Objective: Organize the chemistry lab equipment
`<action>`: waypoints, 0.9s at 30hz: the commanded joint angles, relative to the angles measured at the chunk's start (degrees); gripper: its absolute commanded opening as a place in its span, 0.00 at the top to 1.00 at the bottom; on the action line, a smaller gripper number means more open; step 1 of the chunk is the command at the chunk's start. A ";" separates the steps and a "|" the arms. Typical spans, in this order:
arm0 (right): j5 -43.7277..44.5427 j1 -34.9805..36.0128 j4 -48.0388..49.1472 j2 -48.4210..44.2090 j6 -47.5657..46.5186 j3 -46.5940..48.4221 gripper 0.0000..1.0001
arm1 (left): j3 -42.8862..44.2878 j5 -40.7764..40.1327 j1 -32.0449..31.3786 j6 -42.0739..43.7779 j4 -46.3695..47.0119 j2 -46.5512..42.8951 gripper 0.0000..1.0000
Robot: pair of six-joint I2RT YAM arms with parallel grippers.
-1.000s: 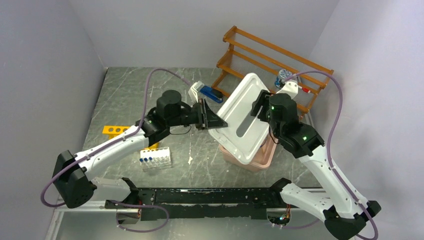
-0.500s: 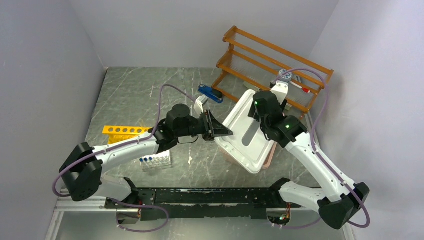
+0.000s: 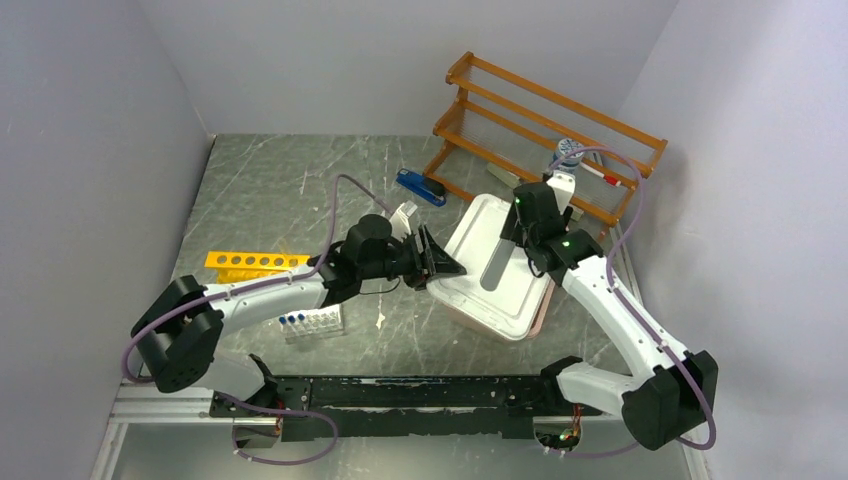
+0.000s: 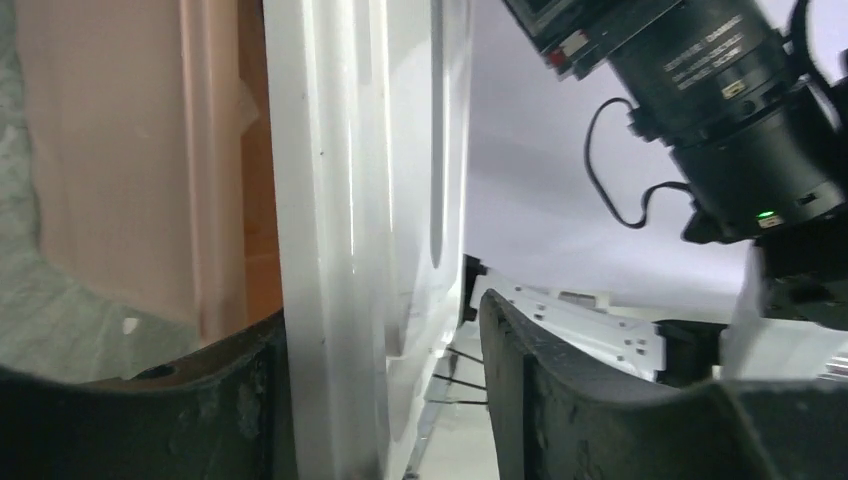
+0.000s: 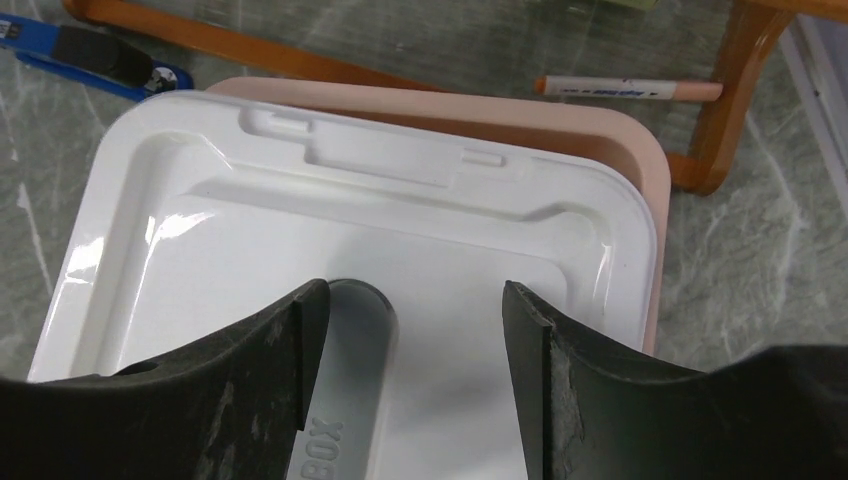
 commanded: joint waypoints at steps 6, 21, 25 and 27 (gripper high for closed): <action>-1.59 -4.33 0.64 -0.96 -2.14 -2.12 0.33 | 10.30 -2.69 -0.81 21.88 -19.52 0.37 0.26; -0.43 -10.72 -1.77 -4.31 -1.09 -4.73 0.37 | 15.92 -9.45 -1.53 34.55 -33.59 5.14 0.27; 0.12 -10.77 -1.80 -4.76 -0.80 -6.30 0.37 | 15.02 -9.91 -1.49 35.88 -34.16 5.74 0.22; 0.50 -10.84 -1.65 -5.08 -0.60 -6.97 0.37 | 14.72 -10.42 -1.48 36.24 -34.40 6.22 0.23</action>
